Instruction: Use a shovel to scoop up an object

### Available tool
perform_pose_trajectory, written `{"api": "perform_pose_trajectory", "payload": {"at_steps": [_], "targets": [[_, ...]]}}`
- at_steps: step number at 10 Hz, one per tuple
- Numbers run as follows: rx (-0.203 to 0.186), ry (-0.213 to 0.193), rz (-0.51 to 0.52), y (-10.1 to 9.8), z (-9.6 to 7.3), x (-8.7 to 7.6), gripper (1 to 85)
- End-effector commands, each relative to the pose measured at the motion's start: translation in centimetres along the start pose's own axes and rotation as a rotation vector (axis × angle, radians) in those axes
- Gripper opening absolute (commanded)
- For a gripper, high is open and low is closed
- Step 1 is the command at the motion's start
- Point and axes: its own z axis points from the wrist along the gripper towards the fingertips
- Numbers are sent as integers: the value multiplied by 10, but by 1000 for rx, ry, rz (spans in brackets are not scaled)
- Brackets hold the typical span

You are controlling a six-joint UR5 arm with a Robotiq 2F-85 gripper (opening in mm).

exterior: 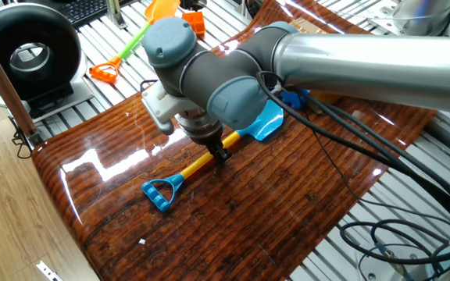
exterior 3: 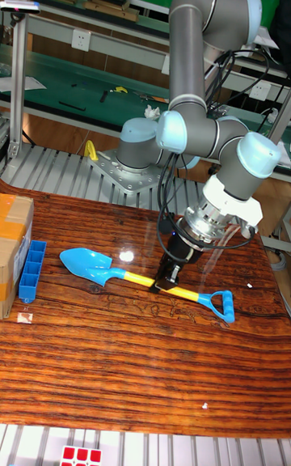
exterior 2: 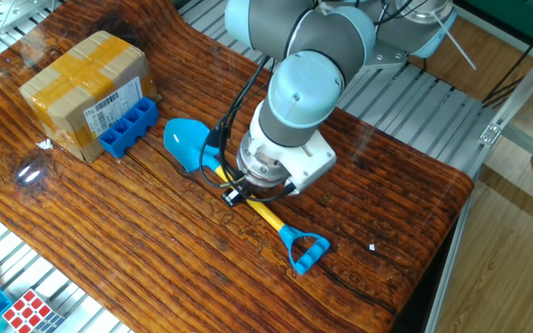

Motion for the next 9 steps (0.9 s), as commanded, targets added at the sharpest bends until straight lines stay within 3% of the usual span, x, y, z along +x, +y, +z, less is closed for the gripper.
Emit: {"api": "perform_pose_trajectory", "payload": {"at_steps": [1,3,5,9], "targets": [[0,-33,44,0,-4,-4,10],[-8,-61,42,-2,-13,-5,10],[-15,-116,55,-3,-25,-14,10],[-16,-222,6,-18,-50,-16,10]]}}
